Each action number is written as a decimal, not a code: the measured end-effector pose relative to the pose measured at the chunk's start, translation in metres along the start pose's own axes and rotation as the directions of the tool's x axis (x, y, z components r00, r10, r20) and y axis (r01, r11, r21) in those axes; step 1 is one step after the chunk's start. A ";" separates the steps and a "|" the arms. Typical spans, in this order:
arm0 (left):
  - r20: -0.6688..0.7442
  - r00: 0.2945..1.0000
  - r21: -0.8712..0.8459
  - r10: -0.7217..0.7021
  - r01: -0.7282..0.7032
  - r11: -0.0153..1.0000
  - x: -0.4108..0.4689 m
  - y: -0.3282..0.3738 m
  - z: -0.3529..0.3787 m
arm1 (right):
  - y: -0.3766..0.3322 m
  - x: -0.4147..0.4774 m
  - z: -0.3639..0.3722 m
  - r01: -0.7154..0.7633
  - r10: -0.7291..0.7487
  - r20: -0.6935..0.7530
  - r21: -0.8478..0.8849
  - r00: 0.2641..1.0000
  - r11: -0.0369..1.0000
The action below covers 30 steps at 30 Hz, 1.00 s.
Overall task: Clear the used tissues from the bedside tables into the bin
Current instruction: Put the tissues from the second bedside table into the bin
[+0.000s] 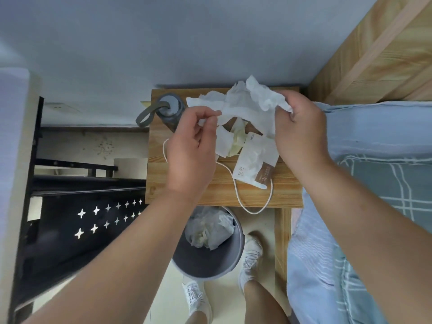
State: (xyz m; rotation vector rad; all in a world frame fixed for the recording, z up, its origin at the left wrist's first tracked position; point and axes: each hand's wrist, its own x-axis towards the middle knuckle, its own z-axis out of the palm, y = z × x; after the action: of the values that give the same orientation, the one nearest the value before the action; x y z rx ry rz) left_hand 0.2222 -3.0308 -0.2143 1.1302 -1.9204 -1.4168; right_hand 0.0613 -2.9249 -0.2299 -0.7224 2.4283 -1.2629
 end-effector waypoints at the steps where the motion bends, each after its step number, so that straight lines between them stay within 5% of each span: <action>1: -0.032 0.999 -0.046 -0.019 0.017 0.999 -0.010 0.003 -0.004 | -0.003 -0.010 -0.002 -0.018 0.018 -0.009 0.024 1.000 1.000; 6: -0.154 0.978 -0.210 -0.143 0.109 0.972 -0.073 -0.003 -0.031 | -0.007 -0.072 -0.005 -0.034 0.035 -0.017 0.072 0.999 0.997; 17: -0.165 0.857 -0.090 -0.489 0.480 0.873 -0.199 -0.132 -0.066 | 0.067 -0.232 0.054 -0.236 0.229 0.219 0.006 0.948 0.972; 25: -0.129 0.650 -0.072 -0.749 0.747 0.660 -0.229 -0.252 -0.056 | 0.166 -0.281 0.133 -0.391 0.497 0.411 -0.316 0.764 0.864; 30: -0.026 0.556 0.042 -0.831 0.831 0.555 -0.230 -0.294 -0.049 | 0.198 -0.296 0.165 -0.638 0.627 0.606 -0.242 0.489 0.731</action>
State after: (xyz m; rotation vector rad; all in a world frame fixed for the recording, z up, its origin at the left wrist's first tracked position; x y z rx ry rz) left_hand 0.4794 -2.8975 -0.4548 2.2650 -1.4082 -1.7903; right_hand 0.3277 -2.7728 -0.4744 -0.1378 1.7823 -0.5636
